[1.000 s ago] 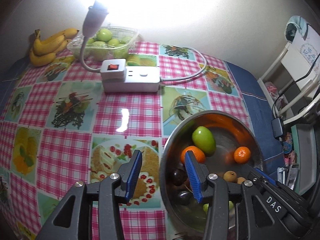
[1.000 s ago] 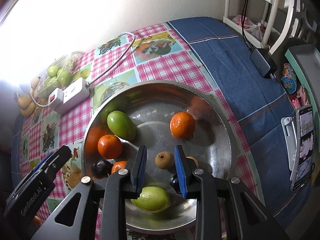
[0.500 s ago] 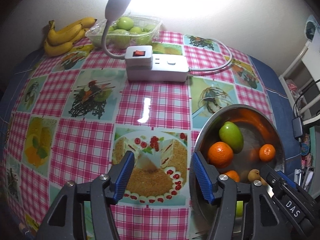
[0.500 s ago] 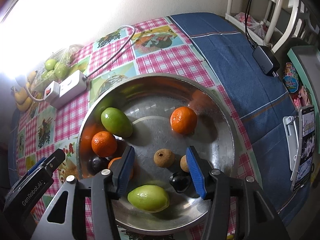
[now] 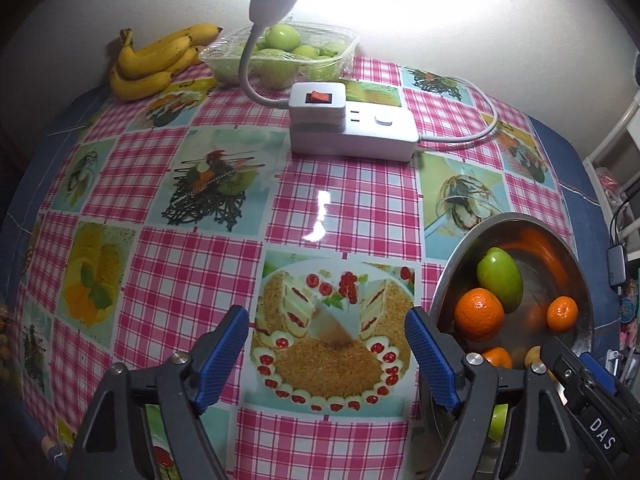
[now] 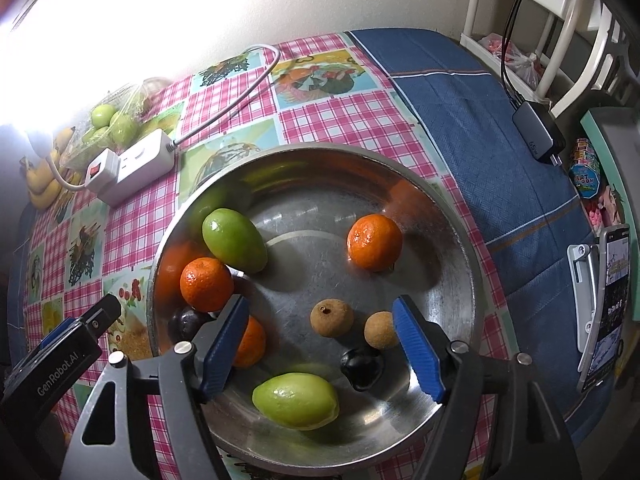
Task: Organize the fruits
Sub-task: 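Move both open tools back away from the filled bowl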
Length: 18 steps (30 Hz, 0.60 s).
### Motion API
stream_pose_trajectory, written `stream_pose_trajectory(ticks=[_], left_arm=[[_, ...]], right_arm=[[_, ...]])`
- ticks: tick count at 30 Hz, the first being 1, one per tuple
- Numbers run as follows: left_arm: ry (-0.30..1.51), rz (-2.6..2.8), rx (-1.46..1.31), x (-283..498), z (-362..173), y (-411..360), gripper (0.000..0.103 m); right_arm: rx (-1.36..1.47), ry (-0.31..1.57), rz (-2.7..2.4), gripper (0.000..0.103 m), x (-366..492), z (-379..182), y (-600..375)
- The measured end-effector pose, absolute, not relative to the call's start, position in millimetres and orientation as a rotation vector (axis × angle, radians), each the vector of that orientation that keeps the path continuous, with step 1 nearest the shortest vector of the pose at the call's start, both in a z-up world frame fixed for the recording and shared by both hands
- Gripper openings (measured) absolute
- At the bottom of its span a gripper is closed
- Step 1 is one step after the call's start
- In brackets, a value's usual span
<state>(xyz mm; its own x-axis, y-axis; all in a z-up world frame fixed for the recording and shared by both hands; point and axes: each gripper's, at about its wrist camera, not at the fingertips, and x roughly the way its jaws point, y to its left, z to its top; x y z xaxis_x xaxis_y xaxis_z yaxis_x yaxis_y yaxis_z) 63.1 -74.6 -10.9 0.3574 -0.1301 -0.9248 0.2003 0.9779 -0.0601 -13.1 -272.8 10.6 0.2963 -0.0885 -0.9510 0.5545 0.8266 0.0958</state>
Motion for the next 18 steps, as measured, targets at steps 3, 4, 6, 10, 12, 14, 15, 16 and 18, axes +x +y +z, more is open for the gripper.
stream_pose_trajectory(ticks=[3, 4, 6, 10, 12, 14, 15, 16, 18], left_arm=[[1.184, -0.206, 0.070, 63.7, -11.3, -73.8, 0.090], [1.182, -0.204, 0.070, 63.7, -11.1, -73.4, 0.091], [1.177, -0.202, 0.071, 64.0, -10.7, -72.7, 0.091], [1.171, -0.194, 0.076, 64.7, -10.9, -71.2, 0.097], [1.164, -0.189, 0.077, 64.7, -10.5, -70.4, 0.103], [1.154, -0.183, 0.081, 64.9, -9.7, -69.7, 0.103], [1.152, -0.182, 0.078, 65.2, -9.3, -68.8, 0.103], [1.151, -0.181, 0.076, 65.6, -9.1, -67.9, 0.103], [1.150, -0.178, 0.075, 66.1, -9.2, -67.3, 0.103]], right_arm=[[0.452, 1.198, -0.446, 0.086, -13.3, 10.5, -272.6], [0.451, 1.197, -0.445, 0.086, -13.4, 10.7, -272.3], [0.448, 1.195, -0.445, 0.086, -13.0, 11.0, -271.8], [0.446, 1.196, -0.443, 0.086, -12.6, 10.5, -271.3], [0.442, 1.195, -0.442, 0.088, -12.5, 10.7, -270.8], [0.437, 1.190, -0.444, 0.099, -12.3, 11.2, -270.5], [0.435, 1.188, -0.447, 0.102, -12.6, 11.5, -269.9], [0.432, 1.187, -0.447, 0.102, -12.5, 11.9, -270.3], [0.427, 1.185, -0.447, 0.102, -12.2, 12.3, -270.0]])
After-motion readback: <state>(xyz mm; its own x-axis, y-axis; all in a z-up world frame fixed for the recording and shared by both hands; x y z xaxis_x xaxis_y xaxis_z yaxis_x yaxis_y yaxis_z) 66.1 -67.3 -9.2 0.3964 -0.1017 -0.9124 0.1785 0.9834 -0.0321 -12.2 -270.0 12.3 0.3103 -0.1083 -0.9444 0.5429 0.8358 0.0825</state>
